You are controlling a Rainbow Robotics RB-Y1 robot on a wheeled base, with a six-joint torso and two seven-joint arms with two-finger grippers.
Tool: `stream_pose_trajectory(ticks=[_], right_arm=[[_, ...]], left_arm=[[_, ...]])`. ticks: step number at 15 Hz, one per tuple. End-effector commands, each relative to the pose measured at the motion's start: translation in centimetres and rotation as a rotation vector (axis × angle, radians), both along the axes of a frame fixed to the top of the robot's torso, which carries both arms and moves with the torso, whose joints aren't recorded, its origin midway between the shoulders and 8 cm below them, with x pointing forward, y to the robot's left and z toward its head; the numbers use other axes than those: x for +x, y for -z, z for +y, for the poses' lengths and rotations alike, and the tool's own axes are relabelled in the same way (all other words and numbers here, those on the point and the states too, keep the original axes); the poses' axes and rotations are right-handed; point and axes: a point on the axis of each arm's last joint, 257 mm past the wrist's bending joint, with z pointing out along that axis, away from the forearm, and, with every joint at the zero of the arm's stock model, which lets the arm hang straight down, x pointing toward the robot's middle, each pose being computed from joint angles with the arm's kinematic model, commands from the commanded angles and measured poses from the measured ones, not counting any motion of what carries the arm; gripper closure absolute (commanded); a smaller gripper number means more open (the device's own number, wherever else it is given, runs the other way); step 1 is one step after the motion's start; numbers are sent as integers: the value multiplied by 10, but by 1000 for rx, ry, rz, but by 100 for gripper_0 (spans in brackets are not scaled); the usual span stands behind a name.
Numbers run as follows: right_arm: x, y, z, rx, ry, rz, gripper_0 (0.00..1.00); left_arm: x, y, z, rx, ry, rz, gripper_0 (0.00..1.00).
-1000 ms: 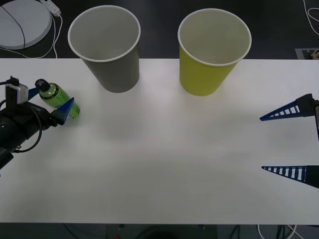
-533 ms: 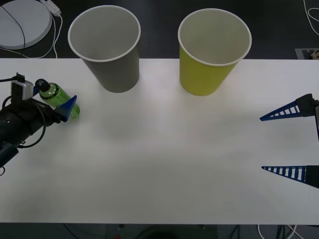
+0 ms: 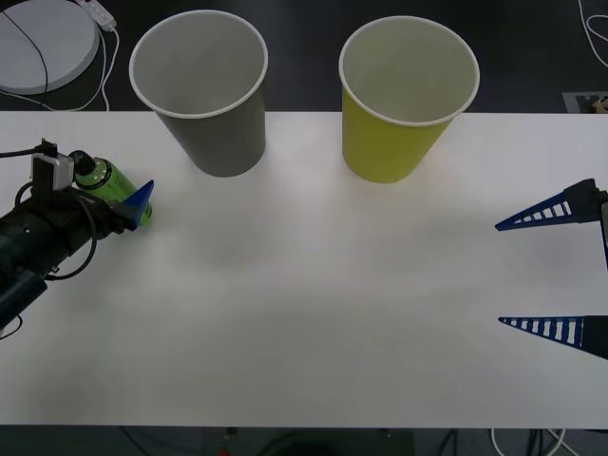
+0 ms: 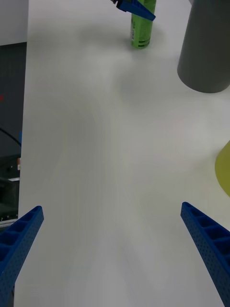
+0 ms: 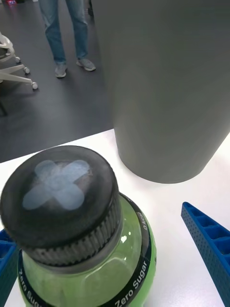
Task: Put the can into the green bin and the plastic bottle into the gray bin
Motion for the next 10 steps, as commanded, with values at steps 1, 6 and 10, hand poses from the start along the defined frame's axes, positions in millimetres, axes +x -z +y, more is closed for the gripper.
stream_pose_trajectory(ticks=[1, 6, 10], right_arm=[[0, 0, 0, 0, 0, 0, 0], [0, 0, 0, 0, 0, 0, 0], [0, 0, 0, 0, 0, 0, 0]], left_arm=[[0, 0, 1, 3, -1, 0, 3], [0, 0, 0, 14, 0, -3, 100], [0, 1, 1, 12, -1, -1, 100]])
